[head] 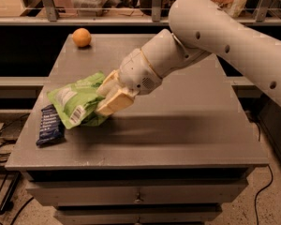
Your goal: Move green rice chip bag near rxbar blueberry
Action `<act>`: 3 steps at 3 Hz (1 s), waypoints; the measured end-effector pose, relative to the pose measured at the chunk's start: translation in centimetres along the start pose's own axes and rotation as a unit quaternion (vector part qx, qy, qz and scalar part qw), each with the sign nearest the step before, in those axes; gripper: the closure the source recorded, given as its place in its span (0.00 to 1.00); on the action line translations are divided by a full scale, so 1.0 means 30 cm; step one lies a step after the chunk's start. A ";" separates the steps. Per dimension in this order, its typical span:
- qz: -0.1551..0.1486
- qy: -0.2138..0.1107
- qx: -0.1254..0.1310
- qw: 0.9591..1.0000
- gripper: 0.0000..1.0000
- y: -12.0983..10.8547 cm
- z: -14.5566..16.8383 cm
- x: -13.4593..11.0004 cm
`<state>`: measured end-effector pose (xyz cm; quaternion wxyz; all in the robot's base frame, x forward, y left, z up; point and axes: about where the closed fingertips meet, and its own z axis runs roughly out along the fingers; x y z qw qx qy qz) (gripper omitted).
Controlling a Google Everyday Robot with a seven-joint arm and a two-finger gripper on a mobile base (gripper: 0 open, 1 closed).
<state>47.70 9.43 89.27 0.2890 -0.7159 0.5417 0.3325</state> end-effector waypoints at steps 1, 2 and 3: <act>-0.002 -0.001 -0.002 1.000 0.13 0.004 0.006 -0.007; -0.003 -0.001 -0.004 1.000 0.00 0.006 0.011 -0.011; -0.003 -0.001 -0.004 1.000 0.00 0.007 0.011 -0.012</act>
Offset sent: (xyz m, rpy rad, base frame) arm -0.0019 0.0023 0.0006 0.0017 0.0001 0.0057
